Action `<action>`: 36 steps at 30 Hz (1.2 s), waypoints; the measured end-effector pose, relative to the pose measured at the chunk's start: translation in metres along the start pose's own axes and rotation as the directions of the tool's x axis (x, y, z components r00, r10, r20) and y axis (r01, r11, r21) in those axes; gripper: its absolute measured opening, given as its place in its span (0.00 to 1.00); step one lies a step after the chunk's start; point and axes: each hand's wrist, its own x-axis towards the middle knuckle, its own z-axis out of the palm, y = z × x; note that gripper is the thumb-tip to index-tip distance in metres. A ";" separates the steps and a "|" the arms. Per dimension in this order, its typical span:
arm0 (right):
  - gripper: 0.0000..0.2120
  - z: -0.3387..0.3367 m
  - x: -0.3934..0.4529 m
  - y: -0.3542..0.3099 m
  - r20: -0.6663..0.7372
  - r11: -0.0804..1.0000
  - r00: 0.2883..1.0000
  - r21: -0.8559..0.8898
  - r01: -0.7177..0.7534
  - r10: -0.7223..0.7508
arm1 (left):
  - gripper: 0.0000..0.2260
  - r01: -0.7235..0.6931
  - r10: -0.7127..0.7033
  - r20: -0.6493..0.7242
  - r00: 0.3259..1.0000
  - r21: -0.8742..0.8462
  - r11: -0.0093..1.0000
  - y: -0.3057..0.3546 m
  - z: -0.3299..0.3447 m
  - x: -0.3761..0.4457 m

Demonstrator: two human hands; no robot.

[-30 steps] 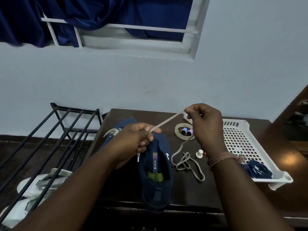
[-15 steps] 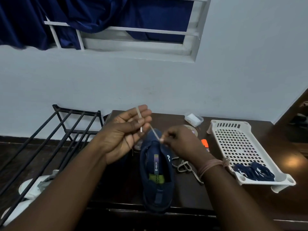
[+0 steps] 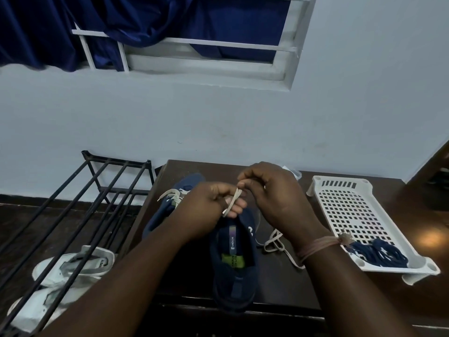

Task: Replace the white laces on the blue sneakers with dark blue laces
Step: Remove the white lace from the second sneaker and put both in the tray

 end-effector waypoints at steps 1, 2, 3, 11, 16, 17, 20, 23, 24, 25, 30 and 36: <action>0.05 0.001 0.000 0.003 0.006 0.998 0.999 0.029 -0.050 0.050 | 0.13 0.026 -0.025 0.013 1.000 -0.044 0.999 0.001 0.000 0.000; 0.06 0.003 0.000 0.006 0.016 0.993 0.994 0.056 -0.107 0.106 | 0.13 0.056 -0.054 0.025 0.998 -0.098 0.994 0.001 0.000 -0.001; 0.07 0.005 -0.001 0.010 0.026 0.985 0.988 0.072 -0.156 0.155 | 0.14 0.096 -0.088 0.049 0.995 -0.171 0.981 0.003 -0.001 -0.001; 0.08 0.019 -0.006 0.012 0.270 0.970 0.945 0.106 -0.217 0.182 | 0.11 0.108 -0.155 0.001 0.988 -0.721 0.684 0.009 -0.011 0.001; 0.07 0.020 -0.009 -0.005 0.484 0.996 0.874 0.034 -0.081 0.054 | 0.12 -0.046 -0.112 -0.311 0.944 -0.458 0.888 0.002 -0.017 0.007; 0.07 0.019 -0.009 -0.007 0.455 0.996 0.889 0.049 -0.073 0.043 | 0.11 -0.036 -0.029 -0.363 0.931 -0.171 0.985 0.001 -0.017 0.005; 0.05 0.006 -0.005 -0.007 0.243 0.995 0.968 0.060 -0.075 0.059 | 0.14 -0.021 0.118 -0.216 0.969 0.407 0.913 0.004 -0.012 -0.004; 0.05 -0.006 -0.001 0.000 0.060 0.981 0.989 0.134 -0.142 0.135 | 0.15 -0.003 0.009 -0.027 1.000 0.213 0.977 0.005 -0.005 -0.007; 0.05 -0.007 -0.002 0.003 0.026 0.971 0.986 0.171 -0.169 0.167 | 0.14 -0.010 0.009 0.010 1.000 0.149 0.989 0.006 -0.004 -0.007; 0.05 -0.007 -0.002 0.007 0.007 0.961 0.981 0.199 -0.191 0.193 | 0.14 -0.011 0.008 0.031 0.999 0.090 0.996 0.007 -0.005 -0.006; 0.07 0.007 -0.004 0.015 0.100 0.935 0.968 0.251 -0.249 0.231 | 0.13 0.111 -0.050 0.199 0.979 -0.307 0.945 0.009 -0.017 -0.006; 0.10 0.023 -0.009 -0.001 0.338 0.971 0.937 0.179 -0.156 0.088 | 0.14 -0.039 -0.024 -0.078 0.997 -0.718 0.695 0.011 -0.023 0.003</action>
